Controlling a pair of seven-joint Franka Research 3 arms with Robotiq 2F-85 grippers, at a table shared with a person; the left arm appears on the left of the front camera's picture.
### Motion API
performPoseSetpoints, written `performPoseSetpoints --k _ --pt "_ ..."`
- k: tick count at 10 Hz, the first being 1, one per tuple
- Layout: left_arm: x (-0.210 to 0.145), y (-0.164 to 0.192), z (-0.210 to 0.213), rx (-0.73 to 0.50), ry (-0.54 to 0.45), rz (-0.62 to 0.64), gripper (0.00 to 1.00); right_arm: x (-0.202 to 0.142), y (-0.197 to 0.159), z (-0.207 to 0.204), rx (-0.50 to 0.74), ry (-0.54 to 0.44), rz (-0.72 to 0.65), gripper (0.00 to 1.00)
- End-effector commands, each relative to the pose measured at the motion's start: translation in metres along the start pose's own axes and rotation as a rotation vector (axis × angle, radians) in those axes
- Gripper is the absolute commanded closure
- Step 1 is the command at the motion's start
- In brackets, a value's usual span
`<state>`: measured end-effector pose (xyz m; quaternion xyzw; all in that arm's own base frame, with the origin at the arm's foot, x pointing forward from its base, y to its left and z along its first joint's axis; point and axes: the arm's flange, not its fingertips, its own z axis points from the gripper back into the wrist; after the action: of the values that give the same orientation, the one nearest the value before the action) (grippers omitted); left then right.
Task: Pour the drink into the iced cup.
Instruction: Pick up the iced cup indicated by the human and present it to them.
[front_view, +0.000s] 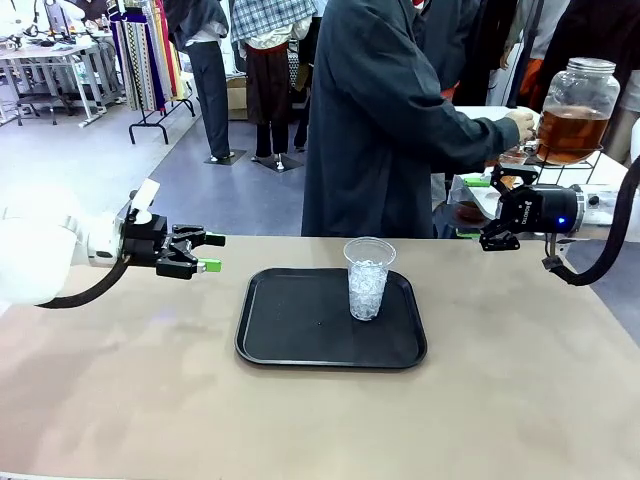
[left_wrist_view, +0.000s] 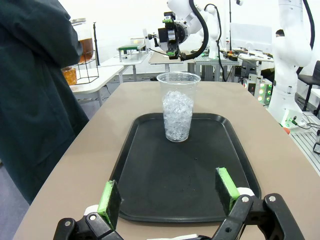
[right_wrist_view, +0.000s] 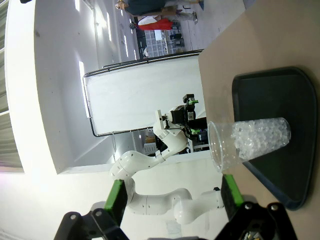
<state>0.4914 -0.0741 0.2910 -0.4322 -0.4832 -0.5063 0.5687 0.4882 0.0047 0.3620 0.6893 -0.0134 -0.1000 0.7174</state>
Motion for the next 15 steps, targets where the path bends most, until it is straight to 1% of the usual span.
performPoseSetpoints --k 1,15 --pt "0.0023 0.0011 -0.0005 0.003 0.005 0.009 0.0 0.0002 0.0021 0.0001 -0.001 -0.003 0.004 0.0" --pt "0.0023 0.0011 -0.0005 0.003 0.005 0.009 0.0 0.0002 0.0021 0.0001 -0.001 -0.003 0.004 0.0"
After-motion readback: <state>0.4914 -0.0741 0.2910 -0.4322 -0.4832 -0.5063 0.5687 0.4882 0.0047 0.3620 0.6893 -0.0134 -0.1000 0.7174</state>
